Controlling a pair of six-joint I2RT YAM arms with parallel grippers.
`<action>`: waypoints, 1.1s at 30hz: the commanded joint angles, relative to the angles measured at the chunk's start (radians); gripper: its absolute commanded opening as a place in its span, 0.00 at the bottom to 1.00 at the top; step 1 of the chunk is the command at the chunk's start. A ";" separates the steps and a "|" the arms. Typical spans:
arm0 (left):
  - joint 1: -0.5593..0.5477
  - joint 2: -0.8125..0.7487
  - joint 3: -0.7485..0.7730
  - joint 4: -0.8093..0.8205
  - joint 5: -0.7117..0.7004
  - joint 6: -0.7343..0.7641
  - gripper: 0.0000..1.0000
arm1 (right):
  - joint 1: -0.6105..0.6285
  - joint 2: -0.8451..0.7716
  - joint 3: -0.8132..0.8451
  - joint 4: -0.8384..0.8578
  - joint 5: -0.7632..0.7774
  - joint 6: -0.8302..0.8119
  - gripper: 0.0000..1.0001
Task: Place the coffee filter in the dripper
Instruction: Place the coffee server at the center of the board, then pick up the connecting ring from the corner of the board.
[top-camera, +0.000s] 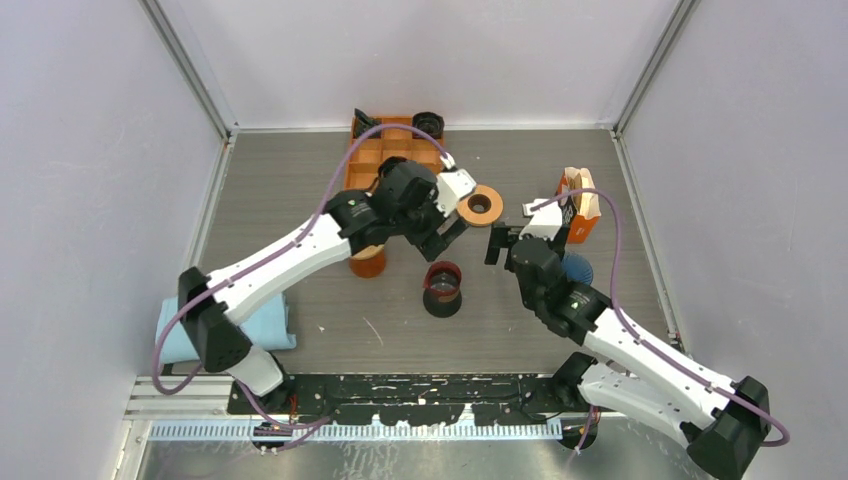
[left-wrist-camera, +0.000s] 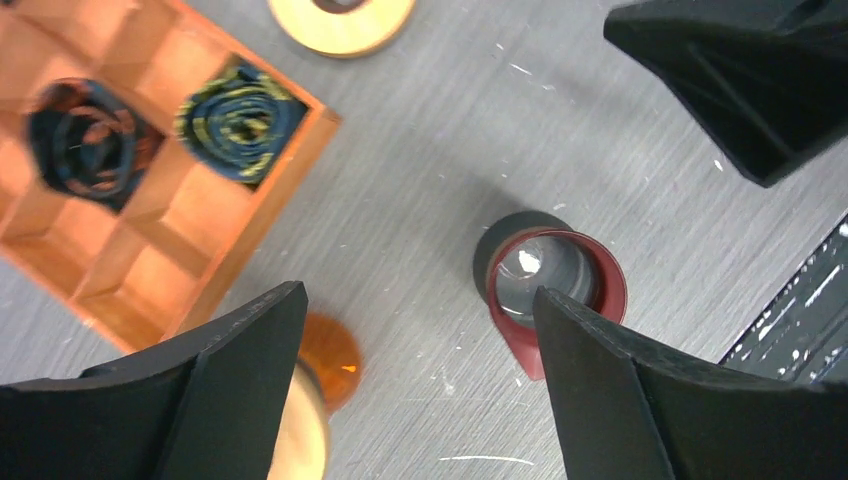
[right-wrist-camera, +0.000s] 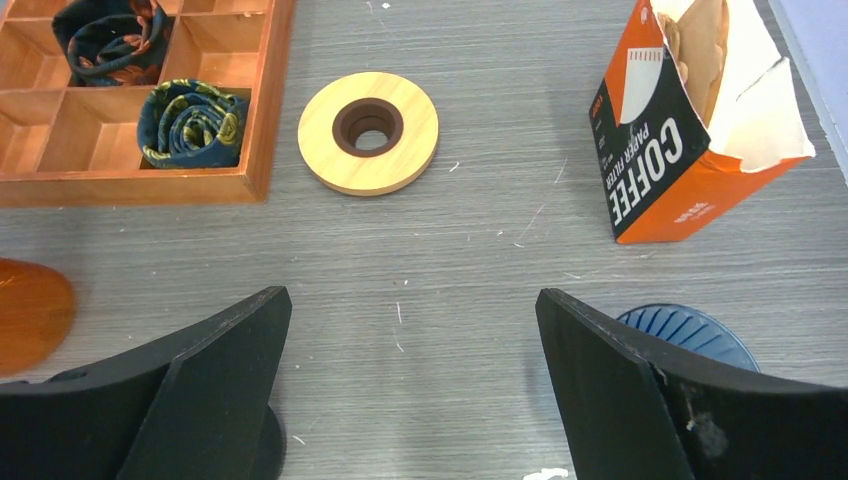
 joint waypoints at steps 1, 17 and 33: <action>0.006 -0.110 0.066 -0.049 -0.162 -0.095 0.87 | -0.053 0.062 0.085 0.020 -0.082 -0.020 1.00; 0.213 -0.494 -0.098 -0.058 -0.387 -0.181 0.99 | -0.288 0.486 0.303 0.021 -0.324 -0.023 1.00; 0.448 -0.716 -0.338 0.108 -0.415 -0.233 0.99 | -0.445 0.849 0.514 0.056 -0.444 -0.031 0.97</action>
